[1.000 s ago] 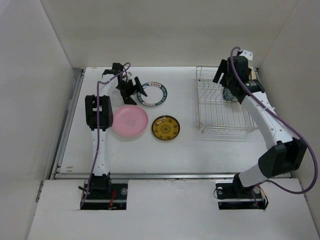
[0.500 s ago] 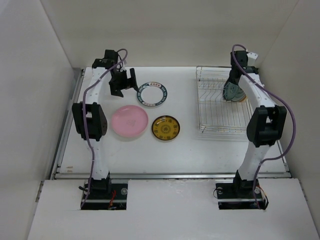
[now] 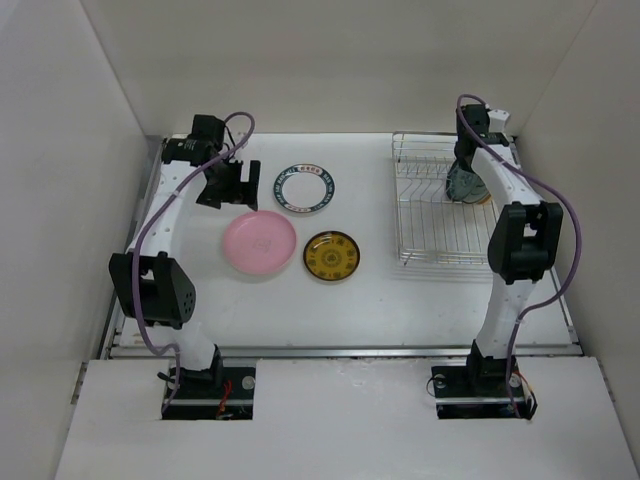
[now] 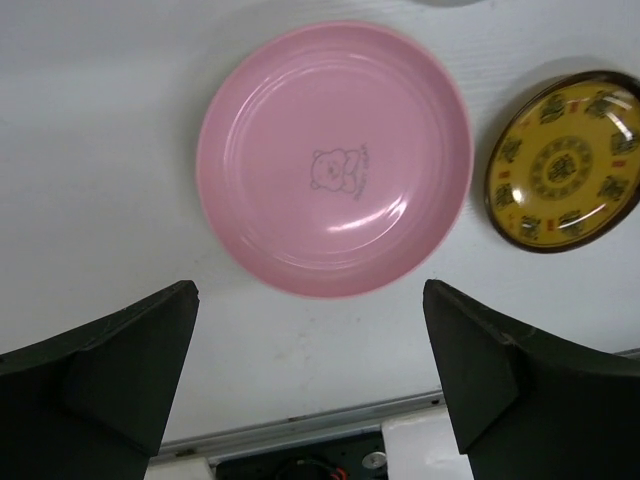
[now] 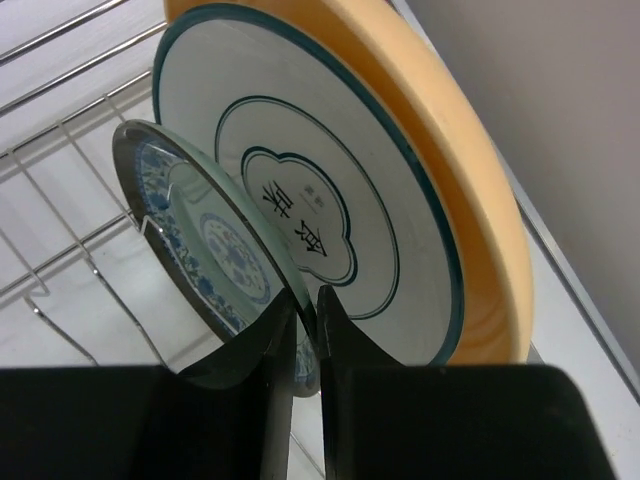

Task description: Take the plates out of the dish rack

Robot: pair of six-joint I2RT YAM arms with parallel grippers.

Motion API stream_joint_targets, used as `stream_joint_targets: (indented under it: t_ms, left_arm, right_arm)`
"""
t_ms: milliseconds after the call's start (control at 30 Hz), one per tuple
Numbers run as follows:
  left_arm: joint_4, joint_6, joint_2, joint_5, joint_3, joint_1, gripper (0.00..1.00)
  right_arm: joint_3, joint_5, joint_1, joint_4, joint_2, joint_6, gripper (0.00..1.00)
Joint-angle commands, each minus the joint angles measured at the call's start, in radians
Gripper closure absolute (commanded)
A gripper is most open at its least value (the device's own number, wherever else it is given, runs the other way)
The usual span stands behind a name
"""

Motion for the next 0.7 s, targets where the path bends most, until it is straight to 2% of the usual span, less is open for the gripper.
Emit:
stream_joint_targets:
  t_ms: [0,133,367,500,600,667]
  left_arm:
    - [-0.021,0.064,-0.051,-0.078,-0.062,0.003,0.06]
    - [-0.03,0.075,-0.09,-0.078,-0.114,0.003,0.06]
    - [-0.03,0.075,-0.099,-0.078,-0.125,0.003,0.06]
    - [-0.03,0.075,-0.099,-0.069,-0.125,0.003,0.06]
    - [-0.03,0.084,-0.099,-0.069,-0.135,0.003,0.06]
    - [-0.03,0.084,-0.099,-0.069,-0.144,0.003,0.06]
  right_arm:
    - [0.036,-0.021,-0.006,0.024,0.007,0.017,0.88]
    - [0.027,0.0,-0.006,0.024,-0.062,0.008,1.0]
    - [0.027,0.123,0.04,0.035,-0.279,-0.048,1.0]
    - [0.027,0.169,0.124,0.053,-0.427,-0.087,1.0]
    - [-0.005,0.137,0.179,0.062,-0.527,-0.096,1.0]
    - [-0.081,0.036,0.241,0.076,-0.591,-0.096,1.0]
